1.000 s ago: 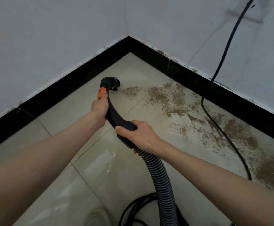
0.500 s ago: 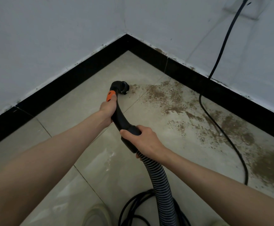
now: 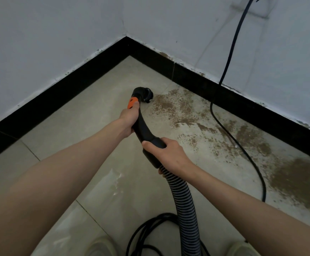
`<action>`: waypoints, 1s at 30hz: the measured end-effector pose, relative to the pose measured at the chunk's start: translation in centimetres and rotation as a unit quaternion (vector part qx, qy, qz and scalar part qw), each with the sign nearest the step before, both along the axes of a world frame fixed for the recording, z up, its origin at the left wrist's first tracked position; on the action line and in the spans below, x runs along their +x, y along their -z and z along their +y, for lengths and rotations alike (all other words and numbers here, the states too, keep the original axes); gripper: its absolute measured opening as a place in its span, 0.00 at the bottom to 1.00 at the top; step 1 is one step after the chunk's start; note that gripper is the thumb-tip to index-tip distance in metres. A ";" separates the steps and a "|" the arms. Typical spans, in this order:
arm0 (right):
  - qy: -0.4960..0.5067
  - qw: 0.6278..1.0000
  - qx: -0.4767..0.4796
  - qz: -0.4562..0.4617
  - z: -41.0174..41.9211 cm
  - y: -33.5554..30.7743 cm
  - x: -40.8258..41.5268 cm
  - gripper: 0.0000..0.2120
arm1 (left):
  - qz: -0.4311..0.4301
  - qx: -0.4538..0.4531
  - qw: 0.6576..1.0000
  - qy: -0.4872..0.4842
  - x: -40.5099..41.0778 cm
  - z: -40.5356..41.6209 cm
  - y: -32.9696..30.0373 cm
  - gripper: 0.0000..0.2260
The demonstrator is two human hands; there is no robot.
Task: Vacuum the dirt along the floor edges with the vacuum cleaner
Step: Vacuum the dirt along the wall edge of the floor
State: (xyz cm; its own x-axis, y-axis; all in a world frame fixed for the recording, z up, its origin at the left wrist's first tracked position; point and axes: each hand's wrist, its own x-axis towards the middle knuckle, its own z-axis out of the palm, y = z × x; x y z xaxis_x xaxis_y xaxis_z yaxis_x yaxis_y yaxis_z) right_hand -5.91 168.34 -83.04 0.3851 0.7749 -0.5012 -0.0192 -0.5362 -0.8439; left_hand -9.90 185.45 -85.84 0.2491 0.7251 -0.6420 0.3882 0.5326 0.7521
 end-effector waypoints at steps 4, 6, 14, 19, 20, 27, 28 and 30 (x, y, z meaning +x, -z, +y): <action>0.019 1.000 -0.006 0.007 -0.3 0.2 1.0 0.14 | 0.000 0.011 1.000 0.021 1.7 -0.2 0.0 0.23; 0.025 1.000 -0.008 0.007 -0.3 0.4 1.5 0.14 | 0.001 0.013 1.000 0.026 2.3 -0.3 0.1 0.21; 0.010 1.000 -0.003 0.013 2.2 0.4 1.9 0.13 | 0.020 0.038 0.999 0.010 2.6 2.2 0.2 0.22; 0.011 0.999 0.020 0.023 3.1 0.1 1.8 0.14 | 0.010 0.052 0.999 -0.010 2.0 3.4 -0.4 0.23; 0.008 0.999 0.025 0.023 3.0 0.1 1.6 0.14 | 0.009 0.052 0.998 -0.016 1.7 3.5 -0.4 0.23; -0.057 0.998 0.035 -0.019 2.3 0.3 -1.4 0.15 | 0.017 0.044 0.995 -0.082 -2.1 3.8 -1.3 0.19; -0.068 0.997 0.032 -0.007 2.3 0.3 -1.7 0.15 | 0.022 0.047 0.995 -0.084 -2.7 3.7 -1.3 0.20; -0.092 0.995 0.018 0.036 2.4 0.3 -2.4 0.18 | 0.028 0.050 0.995 -0.085 -3.8 3.4 -1.3 0.22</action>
State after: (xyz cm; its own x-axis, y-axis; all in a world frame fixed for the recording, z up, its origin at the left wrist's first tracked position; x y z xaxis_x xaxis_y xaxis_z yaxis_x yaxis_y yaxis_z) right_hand -8.30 170.74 -83.32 0.2000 0.8472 -0.4921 0.0155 -0.5050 -0.8630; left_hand -13.74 188.84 -84.56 0.0835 0.8145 -0.5741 0.3431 0.5174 0.7840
